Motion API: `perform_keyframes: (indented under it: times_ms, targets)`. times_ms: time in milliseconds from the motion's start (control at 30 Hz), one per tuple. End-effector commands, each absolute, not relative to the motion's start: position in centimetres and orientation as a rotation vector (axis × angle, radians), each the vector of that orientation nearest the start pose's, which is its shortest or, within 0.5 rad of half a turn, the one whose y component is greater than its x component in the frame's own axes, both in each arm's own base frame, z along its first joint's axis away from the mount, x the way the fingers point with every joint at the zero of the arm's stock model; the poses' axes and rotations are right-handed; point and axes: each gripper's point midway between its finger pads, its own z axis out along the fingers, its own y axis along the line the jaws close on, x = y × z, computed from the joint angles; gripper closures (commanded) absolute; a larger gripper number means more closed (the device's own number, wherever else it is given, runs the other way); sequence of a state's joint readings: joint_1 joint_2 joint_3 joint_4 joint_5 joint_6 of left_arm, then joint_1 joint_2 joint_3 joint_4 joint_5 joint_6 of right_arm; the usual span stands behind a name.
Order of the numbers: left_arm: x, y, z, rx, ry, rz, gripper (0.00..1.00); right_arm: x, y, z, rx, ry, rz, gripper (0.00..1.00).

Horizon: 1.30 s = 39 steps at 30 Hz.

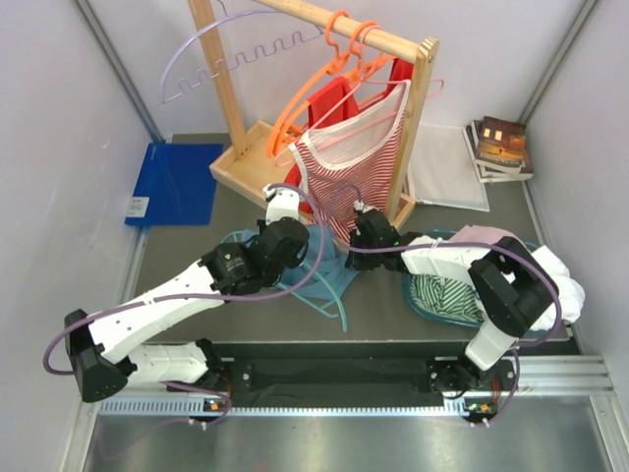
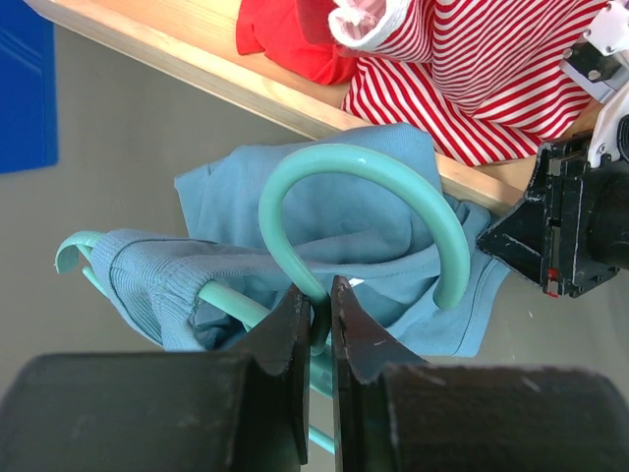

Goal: Place the tank top on the hanger

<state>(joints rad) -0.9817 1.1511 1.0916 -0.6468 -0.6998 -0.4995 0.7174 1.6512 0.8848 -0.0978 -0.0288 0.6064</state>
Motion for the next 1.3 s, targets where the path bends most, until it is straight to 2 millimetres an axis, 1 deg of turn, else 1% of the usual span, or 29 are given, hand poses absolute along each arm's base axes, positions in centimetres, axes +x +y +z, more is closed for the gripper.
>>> perform_keyframes:
  times_ms: [0, 100, 133, 167, 200, 233, 300, 367, 467, 500, 667, 700, 767, 800, 833, 900, 967, 1000, 1067, 1133, 1233, 1267]
  targets:
    - [25.8, -20.0, 24.1, 0.109, 2.036, -0.092, 1.0, 29.1, 29.0, 5.4, -0.172, 2.475, 0.621, 1.0]
    - [26.1, -20.0, 24.0, 0.105, 2.035, -0.068, 1.0, 28.5, 28.9, 5.9, -0.187, 2.474, 0.643, 1.0]
    - [26.3, -19.9, 23.8, 0.093, 2.033, -0.05, 1.0, 28.5, 28.9, 6.6, -0.189, 2.458, 0.654, 1.0]
    - [26.4, -19.8, 23.8, 0.088, 2.033, -0.039, 1.0, 28.3, 28.8, 6.9, -0.196, 2.452, 0.659, 1.0]
    - [26.5, -19.6, 23.7, 0.075, 2.033, -0.021, 1.0, 28.0, 28.4, 6.9, -0.196, 2.46, 0.652, 1.0]
    - [26.7, -19.5, 23.7, 0.06, 2.029, -0.005, 1.0, 27.9, 28.3, 7.8, -0.198, 2.438, 0.662, 1.0]
    - [27.0, -19.0, 23.5, 0.038, 2.034, 0.017, 1.0, 27.4, 27.6, 8.4, -0.195, 2.428, 0.659, 1.0]
    - [27.6, -18.4, 23.5, 0.004, 2.038, 0.023, 1.0, 26.8, 27.2, 8.6, -0.193, 2.429, 0.661, 1.0]
    - [28.4, -17.9, 23.5, -0.042, 2.043, -0.001, 1.0, 25.9, 26.4, 9.2, -0.203, 2.425, 0.656, 1.0]
    - [28.7, -18.1, 23.8, -0.056, 2.031, -0.019, 1.0, 25.5, 25.9, 9.6, -0.201, 2.416, 0.654, 1.0]
    - [30.1, -17.3, 24.4, -0.129, 2.001, -0.021, 1.0, 24.4, 24.4, 11.1, -0.226, 2.385, 0.636, 1.0]
    - [30.4, -17.3, 24.3, -0.135, 2.002, -0.016, 1.0, 24.1, 24.0, 11.7, -0.228, 2.375, 0.639, 1.0]
    - [31.0, -17.5, 24.7, -0.154, 1.985, -0.023, 1.0, 23.7, 23.8, 12.3, -0.228, 2.365, 0.651, 1.0]
    - [31.3, -17.4, 24.4, -0.157, 1.985, -0.001, 1.0, 23.2, 23.7, 12.9, -0.232, 2.354, 0.67, 1.0]
    - [31.6, -17.5, 24.7, -0.169, 1.977, 0.0, 1.0, 23.1, 23.6, 13.4, -0.241, 2.344, 0.671, 1.0]
    - [32.1, -17.4, 24.3, -0.181, 1.98, 0.025, 1.0, 22.7, 23.1, 14.2, -0.257, 2.343, 0.662, 1.0]
    - [32.7, -17.5, 24.9, -0.204, 1.958, 0.03, 1.0, 22.6, 23.1, 15.1, -0.29, 2.333, 0.663, 1.0]
    - [33.0, -17.6, 24.7, -0.206, 1.958, 0.043, 1.0, 22.0, 23.2, 15.3, -0.314, 2.344, 0.68, 1.0]
    - [33.5, -17.4, 25.3, -0.232, 1.936, 0.059, 1.0, 21.9, 23.1, 15.8, -0.336, 2.344, 0.678, 1.0]
    - [34.0, -17.5, 25.8, -0.251, 1.922, 0.06, 1.0, 21.4, 23.0, 15.7, -0.36, 2.363, 0.681, 1.0]
    - [34.6, -17.6, 26.1, -0.268, 1.909, 0.057, 1.0, 21.0, 22.9, 16.5, -0.38, 2.359, 0.695, 1.0]
    - [34.7, -17.5, 26.1, -0.272, 1.906, 0.064, 1.0, 21.0, 23.1, 17.0, -0.385, 2.349, 0.705, 1.0]
